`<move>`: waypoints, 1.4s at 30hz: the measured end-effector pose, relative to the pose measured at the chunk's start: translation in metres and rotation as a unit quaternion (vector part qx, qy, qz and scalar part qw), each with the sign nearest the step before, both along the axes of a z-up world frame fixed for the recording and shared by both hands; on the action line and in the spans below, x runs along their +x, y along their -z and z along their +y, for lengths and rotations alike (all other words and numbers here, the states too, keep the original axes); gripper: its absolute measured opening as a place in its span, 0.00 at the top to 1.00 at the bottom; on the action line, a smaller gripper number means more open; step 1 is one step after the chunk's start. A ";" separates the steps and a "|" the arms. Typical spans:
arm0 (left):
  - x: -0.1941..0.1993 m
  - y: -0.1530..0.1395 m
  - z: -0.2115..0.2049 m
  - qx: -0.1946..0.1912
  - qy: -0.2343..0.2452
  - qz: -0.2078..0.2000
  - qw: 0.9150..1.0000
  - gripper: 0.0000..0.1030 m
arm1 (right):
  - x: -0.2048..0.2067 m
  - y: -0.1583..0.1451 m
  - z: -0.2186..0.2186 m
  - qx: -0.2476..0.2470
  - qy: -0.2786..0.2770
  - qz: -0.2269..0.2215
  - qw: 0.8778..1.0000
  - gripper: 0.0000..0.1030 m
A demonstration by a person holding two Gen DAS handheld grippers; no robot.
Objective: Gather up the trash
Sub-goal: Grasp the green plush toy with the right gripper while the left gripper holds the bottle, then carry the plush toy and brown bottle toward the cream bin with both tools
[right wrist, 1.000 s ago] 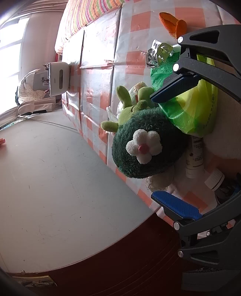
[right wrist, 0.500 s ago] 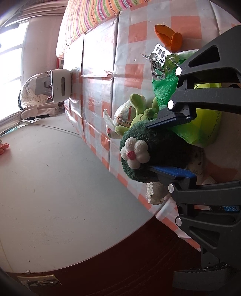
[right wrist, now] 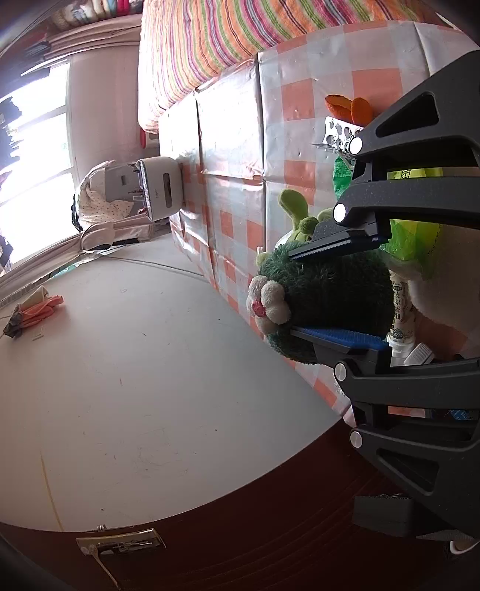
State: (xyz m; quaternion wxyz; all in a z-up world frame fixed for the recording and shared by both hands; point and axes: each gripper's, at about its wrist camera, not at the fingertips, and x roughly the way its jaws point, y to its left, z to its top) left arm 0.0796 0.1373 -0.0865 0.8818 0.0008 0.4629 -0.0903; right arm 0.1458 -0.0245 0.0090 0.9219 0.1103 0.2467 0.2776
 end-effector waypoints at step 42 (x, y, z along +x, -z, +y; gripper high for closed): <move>-0.017 -0.053 -0.023 -0.037 0.018 -0.082 0.996 0.58 | -0.033 -0.023 -0.076 0.044 0.045 -0.041 0.997 0.71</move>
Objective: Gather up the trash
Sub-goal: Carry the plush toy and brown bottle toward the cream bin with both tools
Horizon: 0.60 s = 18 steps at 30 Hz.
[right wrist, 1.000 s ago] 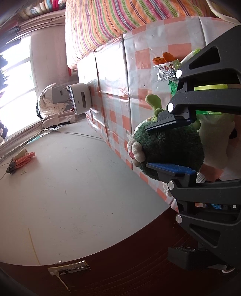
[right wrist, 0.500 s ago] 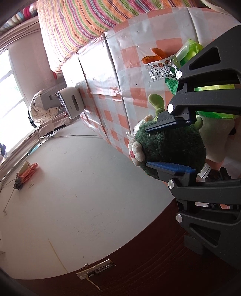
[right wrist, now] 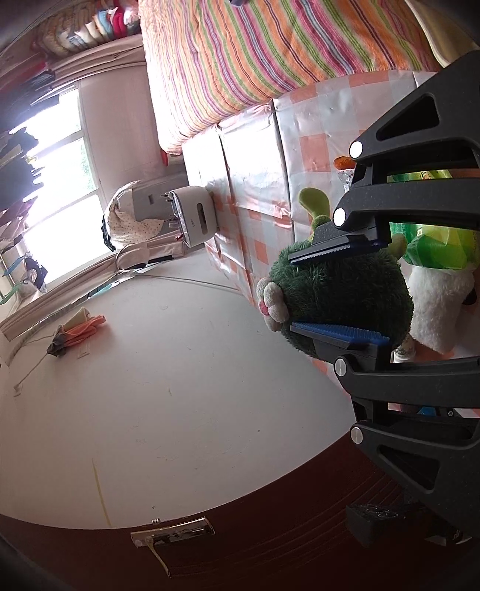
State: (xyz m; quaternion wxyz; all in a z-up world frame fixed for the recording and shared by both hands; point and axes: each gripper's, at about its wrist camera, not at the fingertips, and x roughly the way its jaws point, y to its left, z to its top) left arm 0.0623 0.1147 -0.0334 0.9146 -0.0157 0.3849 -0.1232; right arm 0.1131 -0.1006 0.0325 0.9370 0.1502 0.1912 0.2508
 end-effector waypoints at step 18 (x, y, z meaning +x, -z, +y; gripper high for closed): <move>-0.023 -0.046 -0.051 -0.020 0.047 -0.069 0.996 0.58 | -0.029 -0.004 -0.034 -0.039 0.035 -0.023 0.998 0.71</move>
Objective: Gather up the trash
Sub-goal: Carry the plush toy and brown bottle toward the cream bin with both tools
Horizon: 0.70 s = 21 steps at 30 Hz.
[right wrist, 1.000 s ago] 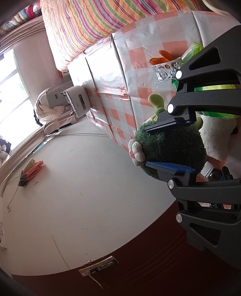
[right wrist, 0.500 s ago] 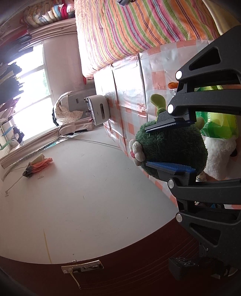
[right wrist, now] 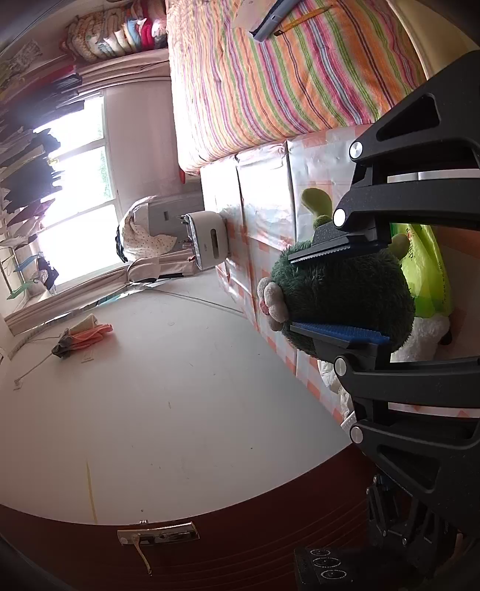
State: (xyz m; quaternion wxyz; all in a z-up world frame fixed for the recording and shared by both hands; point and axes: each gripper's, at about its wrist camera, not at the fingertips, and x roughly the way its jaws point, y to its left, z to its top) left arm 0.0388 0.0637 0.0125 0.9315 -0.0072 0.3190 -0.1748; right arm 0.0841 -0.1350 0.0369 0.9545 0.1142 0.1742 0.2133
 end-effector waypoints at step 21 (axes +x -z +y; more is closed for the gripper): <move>-0.018 -0.006 -0.067 -0.009 0.072 -0.014 0.997 0.58 | -0.043 0.009 -0.071 0.002 0.071 0.001 0.997 0.71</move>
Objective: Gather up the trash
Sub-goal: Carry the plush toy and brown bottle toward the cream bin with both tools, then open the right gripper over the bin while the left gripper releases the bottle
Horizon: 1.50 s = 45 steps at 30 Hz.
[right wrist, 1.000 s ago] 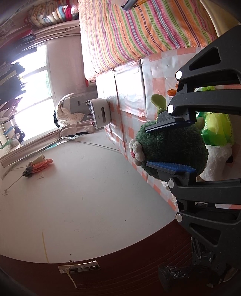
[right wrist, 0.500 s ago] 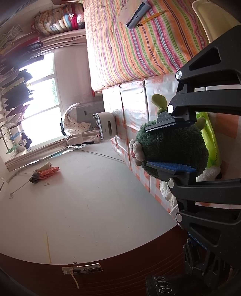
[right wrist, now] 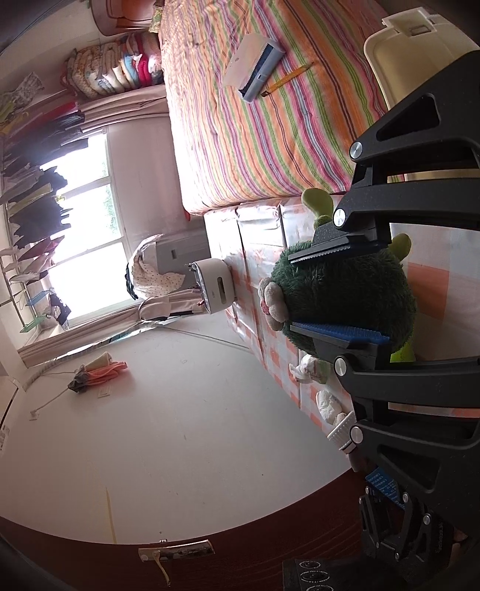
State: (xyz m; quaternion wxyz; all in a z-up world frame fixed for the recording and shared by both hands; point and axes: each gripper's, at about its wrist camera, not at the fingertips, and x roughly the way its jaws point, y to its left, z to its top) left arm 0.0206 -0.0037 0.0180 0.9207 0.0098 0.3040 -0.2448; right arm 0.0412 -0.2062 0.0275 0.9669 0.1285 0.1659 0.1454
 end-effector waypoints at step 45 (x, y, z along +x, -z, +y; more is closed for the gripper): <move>0.007 0.019 -0.136 0.018 0.126 0.022 0.992 0.58 | -0.080 0.057 -0.125 -0.018 0.171 0.038 0.984 0.71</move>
